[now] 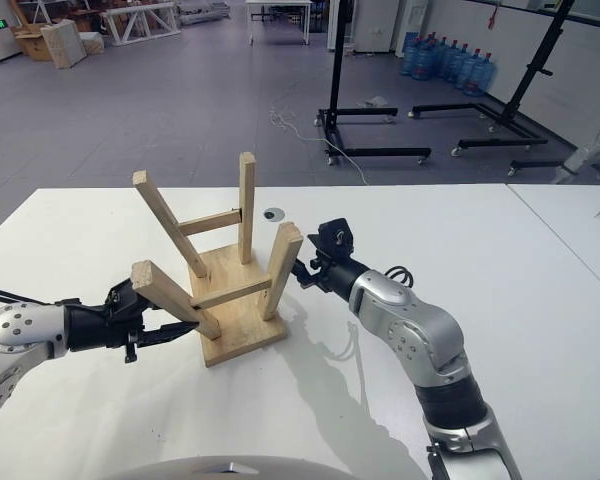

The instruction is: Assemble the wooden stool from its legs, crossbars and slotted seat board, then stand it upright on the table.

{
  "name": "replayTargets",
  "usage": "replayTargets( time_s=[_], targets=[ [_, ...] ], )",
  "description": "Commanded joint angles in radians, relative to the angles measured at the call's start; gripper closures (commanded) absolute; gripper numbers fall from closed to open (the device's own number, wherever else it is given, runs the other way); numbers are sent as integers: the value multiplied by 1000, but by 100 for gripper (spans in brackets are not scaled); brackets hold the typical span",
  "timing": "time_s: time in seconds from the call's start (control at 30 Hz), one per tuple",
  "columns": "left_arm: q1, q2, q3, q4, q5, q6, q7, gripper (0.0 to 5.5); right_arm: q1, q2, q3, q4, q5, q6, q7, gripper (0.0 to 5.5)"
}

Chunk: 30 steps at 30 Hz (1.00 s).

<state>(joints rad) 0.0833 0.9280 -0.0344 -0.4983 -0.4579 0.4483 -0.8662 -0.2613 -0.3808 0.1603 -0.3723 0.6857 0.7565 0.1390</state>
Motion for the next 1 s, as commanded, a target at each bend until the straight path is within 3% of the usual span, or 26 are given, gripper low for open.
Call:
replayTargets(
  time_s=[0.03,0.23,0.53,1.0],
  targets=[
    [-20,-34,-45,68,49,97,55,311,-18,26,-18,42,-26,-50,82,148],
    [-42,-55,26,57,26,123,68,230,-40,46,-105,98,-66,-87,109,148],
    [51,-50,166,87,45,104,61,230,-16,16,-171,120,-138,-110,156,148],
    [179,-303,127,-65,34,146,281,230,-176,7,-47,136,-174,-75,391,148]
  ],
)
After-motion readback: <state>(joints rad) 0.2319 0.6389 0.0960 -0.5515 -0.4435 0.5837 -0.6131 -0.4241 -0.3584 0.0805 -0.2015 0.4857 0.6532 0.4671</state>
